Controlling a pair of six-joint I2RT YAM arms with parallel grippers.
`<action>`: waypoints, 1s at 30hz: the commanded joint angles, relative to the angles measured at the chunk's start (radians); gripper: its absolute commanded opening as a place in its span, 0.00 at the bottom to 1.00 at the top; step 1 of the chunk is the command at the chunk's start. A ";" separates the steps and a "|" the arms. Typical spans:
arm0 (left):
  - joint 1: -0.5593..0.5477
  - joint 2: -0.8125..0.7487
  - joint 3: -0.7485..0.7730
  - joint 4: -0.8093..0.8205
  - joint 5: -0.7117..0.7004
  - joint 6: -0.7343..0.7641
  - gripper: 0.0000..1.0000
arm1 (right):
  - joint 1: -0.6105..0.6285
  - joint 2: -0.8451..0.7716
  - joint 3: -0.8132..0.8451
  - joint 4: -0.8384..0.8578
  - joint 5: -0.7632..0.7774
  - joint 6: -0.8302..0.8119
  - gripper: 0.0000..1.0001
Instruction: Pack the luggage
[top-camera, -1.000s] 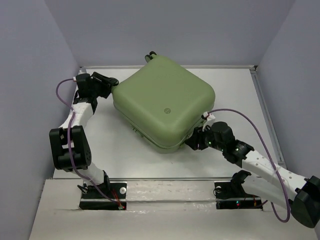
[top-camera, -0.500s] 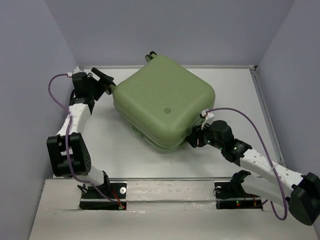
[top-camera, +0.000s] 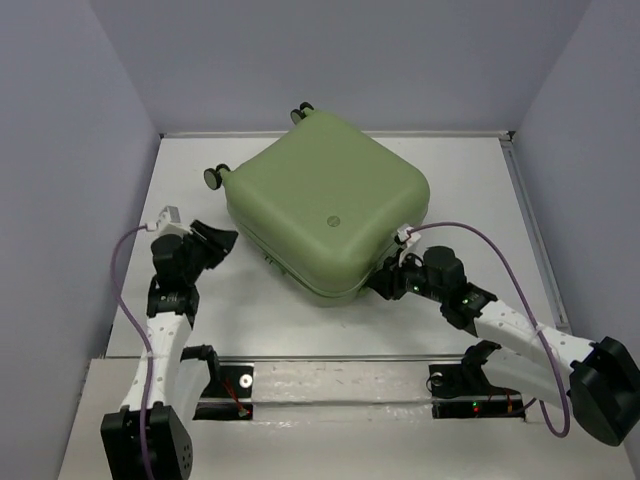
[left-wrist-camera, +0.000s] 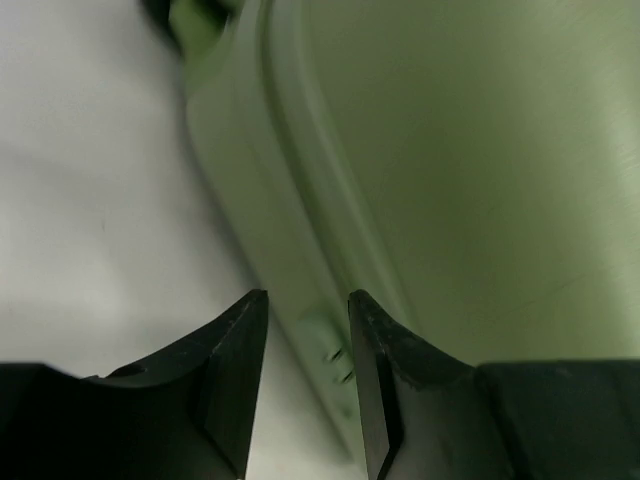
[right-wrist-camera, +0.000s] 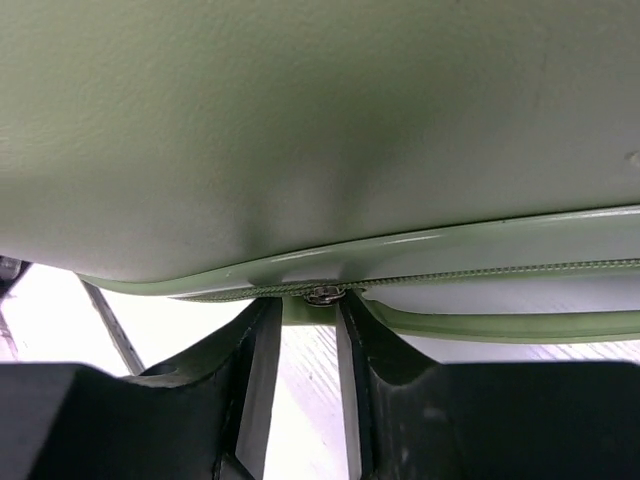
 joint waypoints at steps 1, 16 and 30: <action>-0.158 -0.057 -0.128 0.002 0.094 -0.063 0.44 | 0.002 -0.041 -0.035 0.188 -0.016 0.026 0.32; -0.815 -0.050 -0.176 0.088 -0.265 -0.224 0.26 | 0.002 -0.016 -0.100 0.243 0.122 0.100 0.53; -0.892 0.033 -0.159 0.175 -0.292 -0.203 0.25 | 0.002 0.023 -0.111 0.369 0.102 0.005 0.39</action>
